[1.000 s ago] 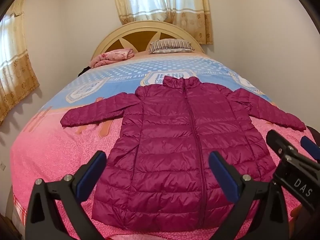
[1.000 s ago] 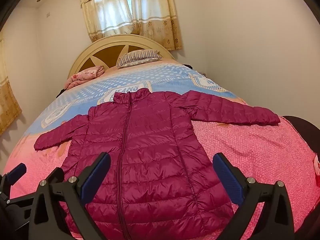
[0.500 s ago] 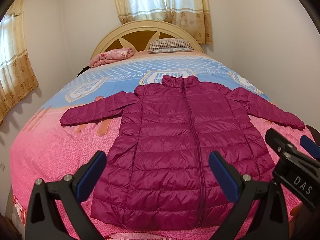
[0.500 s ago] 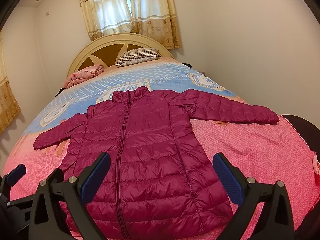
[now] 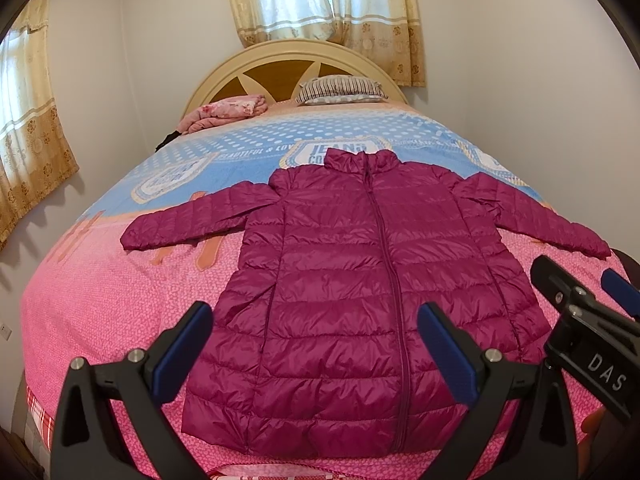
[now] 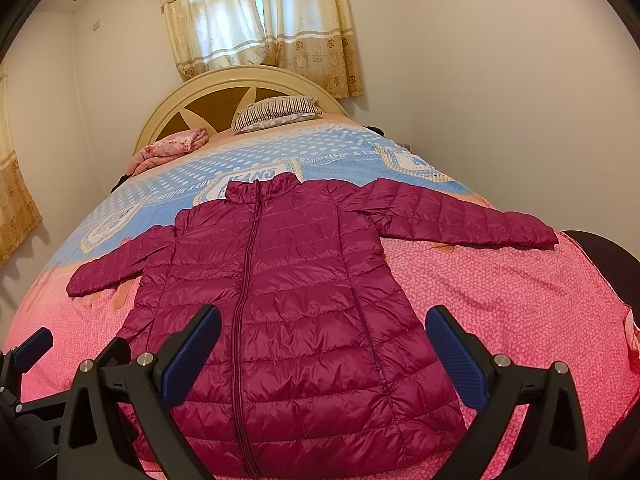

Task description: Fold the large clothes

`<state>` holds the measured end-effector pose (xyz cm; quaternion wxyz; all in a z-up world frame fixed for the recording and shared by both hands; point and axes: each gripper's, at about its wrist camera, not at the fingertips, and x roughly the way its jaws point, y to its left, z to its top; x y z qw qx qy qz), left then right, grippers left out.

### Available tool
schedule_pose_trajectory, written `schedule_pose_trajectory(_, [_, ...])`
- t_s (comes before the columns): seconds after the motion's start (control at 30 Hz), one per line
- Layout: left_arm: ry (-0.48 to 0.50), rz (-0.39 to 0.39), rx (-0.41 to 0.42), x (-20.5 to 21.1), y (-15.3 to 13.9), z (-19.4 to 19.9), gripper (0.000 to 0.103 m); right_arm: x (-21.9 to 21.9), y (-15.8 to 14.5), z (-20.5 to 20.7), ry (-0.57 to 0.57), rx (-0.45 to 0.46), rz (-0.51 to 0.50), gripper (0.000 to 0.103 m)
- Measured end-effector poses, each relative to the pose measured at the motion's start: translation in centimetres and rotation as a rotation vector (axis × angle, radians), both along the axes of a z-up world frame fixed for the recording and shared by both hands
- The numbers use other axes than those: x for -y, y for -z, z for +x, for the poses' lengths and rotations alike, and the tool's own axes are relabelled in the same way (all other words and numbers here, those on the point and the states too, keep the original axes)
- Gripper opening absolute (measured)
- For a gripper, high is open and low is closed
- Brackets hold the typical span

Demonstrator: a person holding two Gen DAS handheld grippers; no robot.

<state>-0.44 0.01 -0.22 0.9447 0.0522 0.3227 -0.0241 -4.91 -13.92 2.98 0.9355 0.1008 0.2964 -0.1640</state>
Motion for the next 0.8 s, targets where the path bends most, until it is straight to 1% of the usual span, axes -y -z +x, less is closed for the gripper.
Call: schedule_pose_trajectory(0.8, [0.001, 0.001, 0.001, 0.18, 0.05, -0.03, 0.103, -0.11, 0.05, -0.03, 0.000, -0.002, 0.001, 0.102])
